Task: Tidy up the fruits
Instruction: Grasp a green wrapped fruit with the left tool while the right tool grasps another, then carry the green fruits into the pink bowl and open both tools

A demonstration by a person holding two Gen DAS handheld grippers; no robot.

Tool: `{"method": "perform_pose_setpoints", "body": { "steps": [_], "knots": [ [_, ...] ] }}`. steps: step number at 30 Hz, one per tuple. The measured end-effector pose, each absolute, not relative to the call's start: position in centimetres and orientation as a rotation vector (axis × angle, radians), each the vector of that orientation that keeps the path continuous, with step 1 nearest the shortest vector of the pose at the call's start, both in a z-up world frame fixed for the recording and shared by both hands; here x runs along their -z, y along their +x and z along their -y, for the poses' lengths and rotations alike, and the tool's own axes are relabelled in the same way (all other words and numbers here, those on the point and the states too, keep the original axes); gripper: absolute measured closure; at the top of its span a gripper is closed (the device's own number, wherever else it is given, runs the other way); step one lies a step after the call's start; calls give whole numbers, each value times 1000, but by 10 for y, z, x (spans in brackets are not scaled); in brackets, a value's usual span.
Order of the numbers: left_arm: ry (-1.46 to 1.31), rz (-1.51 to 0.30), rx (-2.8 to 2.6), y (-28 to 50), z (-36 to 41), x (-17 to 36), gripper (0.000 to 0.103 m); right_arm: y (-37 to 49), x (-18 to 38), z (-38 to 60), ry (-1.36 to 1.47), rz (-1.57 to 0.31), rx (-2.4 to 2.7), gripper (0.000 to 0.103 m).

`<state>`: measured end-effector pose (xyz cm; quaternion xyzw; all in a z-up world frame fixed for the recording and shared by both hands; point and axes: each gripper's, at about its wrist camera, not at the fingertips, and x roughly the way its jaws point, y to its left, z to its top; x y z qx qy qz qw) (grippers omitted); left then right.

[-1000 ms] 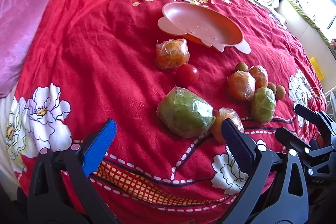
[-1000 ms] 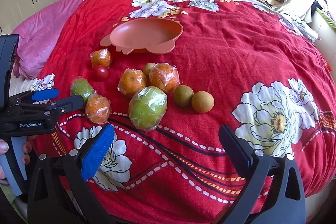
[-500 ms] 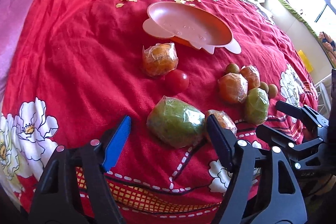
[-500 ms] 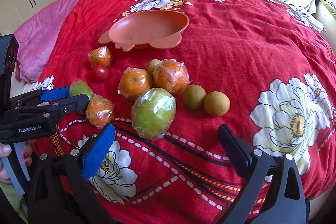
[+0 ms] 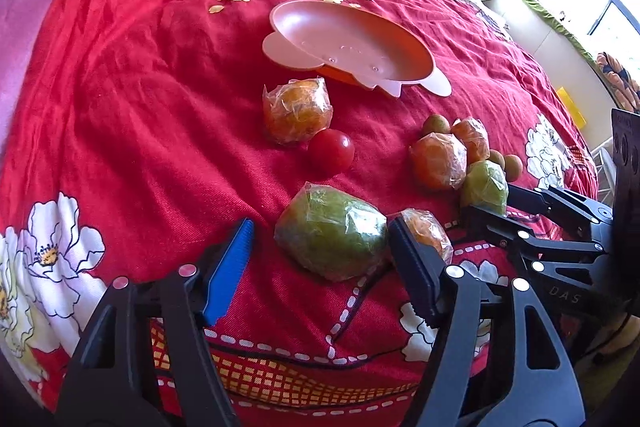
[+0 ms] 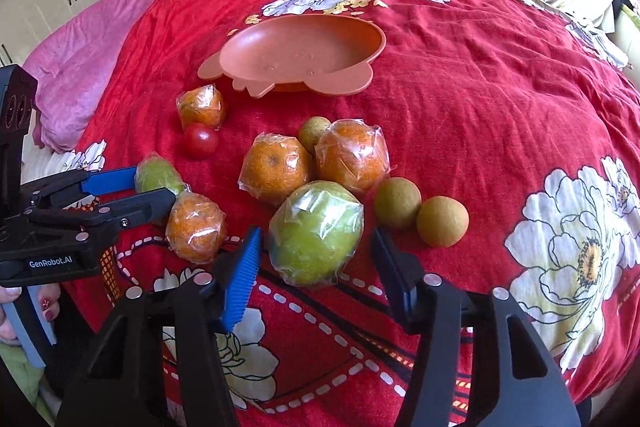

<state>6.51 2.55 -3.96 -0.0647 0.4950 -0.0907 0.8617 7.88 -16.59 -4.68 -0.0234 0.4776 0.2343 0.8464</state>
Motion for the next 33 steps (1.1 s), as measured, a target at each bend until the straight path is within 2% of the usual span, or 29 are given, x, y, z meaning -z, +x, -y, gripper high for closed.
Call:
{"method": "perform_pose_setpoints", "body": {
  "steps": [2,9,12,14,33],
  "knots": [
    [-134,-1038,192,66,-25,40,42,81,48,163,-56,-1007,-504,58],
    [-124,-1039,197,71,-24,44,43,84,51,163,-49,-992,-518,60],
    [-121,-1035,206,73,-24,44,46,83,48,167,-24,-989,-529,61],
    [-128,-1031,231,75,-23,42,54,82,44,169,-15,-987,-537,61],
    [-196,-986,268,89,-33,9,55,106,-3,187,24,-897,-574,61]
  ]
}}
